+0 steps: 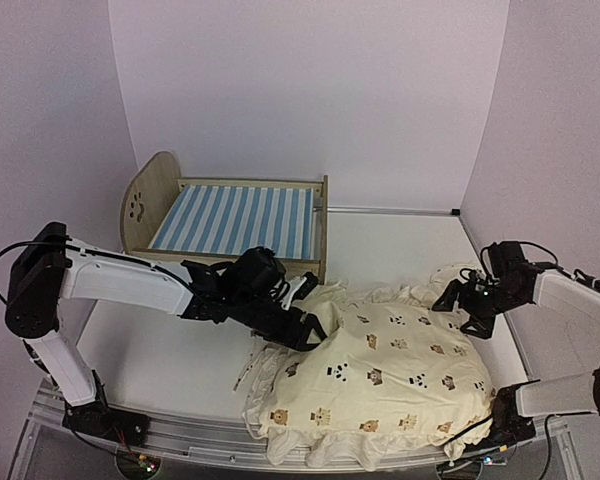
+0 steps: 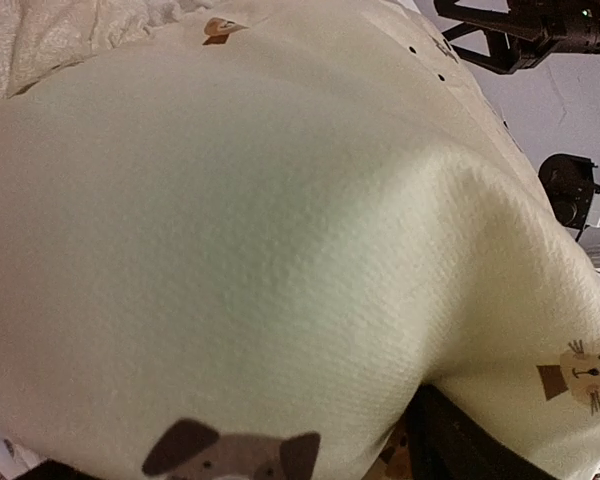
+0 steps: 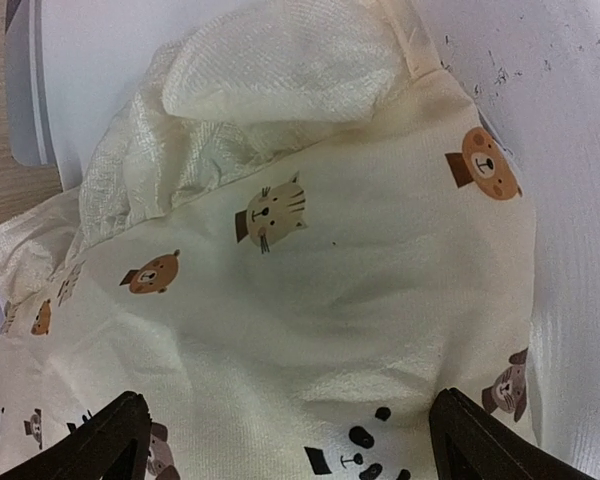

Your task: Set up the pet bed

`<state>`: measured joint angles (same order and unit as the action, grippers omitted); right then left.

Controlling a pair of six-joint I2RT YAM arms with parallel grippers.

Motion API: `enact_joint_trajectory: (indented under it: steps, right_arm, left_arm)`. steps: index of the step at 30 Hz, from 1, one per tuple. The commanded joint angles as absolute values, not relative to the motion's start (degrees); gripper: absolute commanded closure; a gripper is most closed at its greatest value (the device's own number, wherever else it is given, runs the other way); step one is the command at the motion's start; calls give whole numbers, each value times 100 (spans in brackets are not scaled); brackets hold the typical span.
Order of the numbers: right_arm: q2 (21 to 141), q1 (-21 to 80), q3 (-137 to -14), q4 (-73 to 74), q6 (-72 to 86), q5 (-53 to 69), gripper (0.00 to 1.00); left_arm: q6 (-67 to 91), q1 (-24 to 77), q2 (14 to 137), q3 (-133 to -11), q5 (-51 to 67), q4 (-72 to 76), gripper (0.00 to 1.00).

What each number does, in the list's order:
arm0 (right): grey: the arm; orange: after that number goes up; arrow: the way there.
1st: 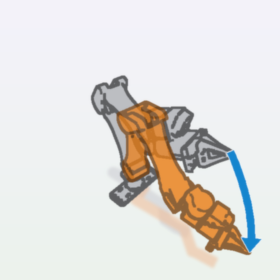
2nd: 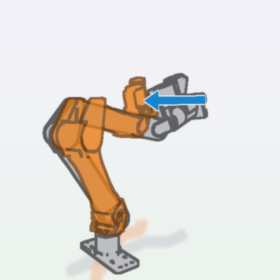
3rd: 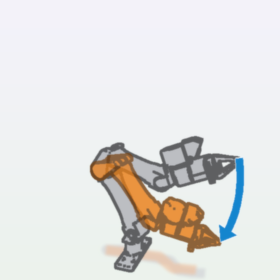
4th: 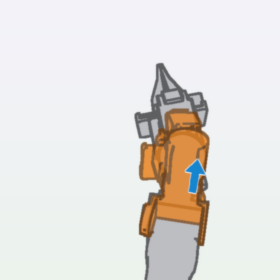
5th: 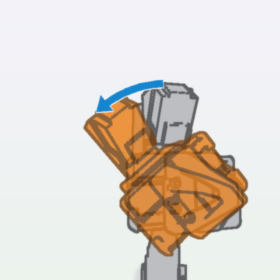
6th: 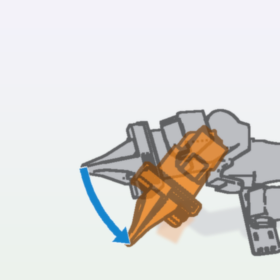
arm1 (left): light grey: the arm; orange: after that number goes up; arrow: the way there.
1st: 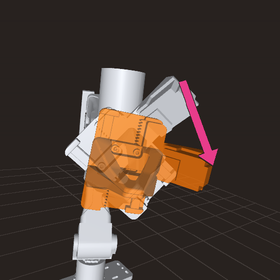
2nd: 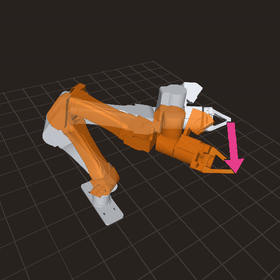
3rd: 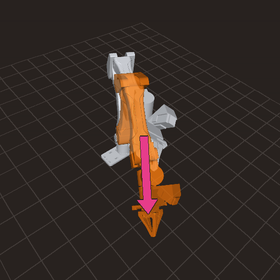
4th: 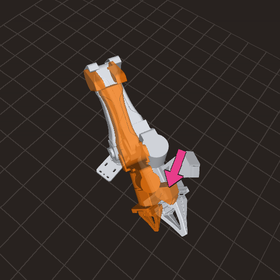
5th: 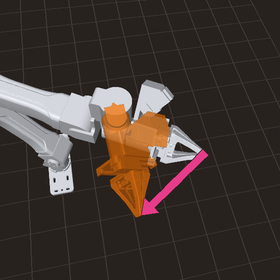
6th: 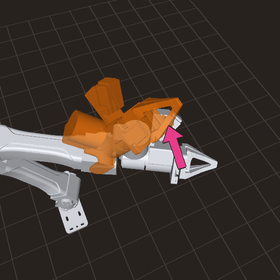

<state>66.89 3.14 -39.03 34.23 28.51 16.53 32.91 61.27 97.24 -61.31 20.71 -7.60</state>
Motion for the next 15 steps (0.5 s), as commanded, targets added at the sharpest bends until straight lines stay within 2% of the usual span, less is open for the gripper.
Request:
enact_joint_trajectory:
  steps: [1,2,4,5,6,15]
  right_arm:
    - [6641,290,-4035,3635,2719,1696,2]
    - [6636,290,-4036,3641,2716,1695,2]
    - [6636,292,-4034,3671,2694,1704,2]
    - [6636,291,-4034,3689,2681,1705,2]
    - [6636,291,-4040,3709,2667,1708,2]
    - [6617,291,-4157,3862,2602,2196,2]
  left_arm:
    - [3461,6315,9879,-6456,2160,-344,28]
    - [3498,6324,9875,-6441,2148,-283,38]
    - [3558,6329,9814,-6414,2025,-191,77]
    - [3569,6328,9768,-6427,1885,-239,93]
    - [3556,6331,9672,-6461,1685,-352,99]
    - [3171,6253,8233,-6807,-799,-1870,100]
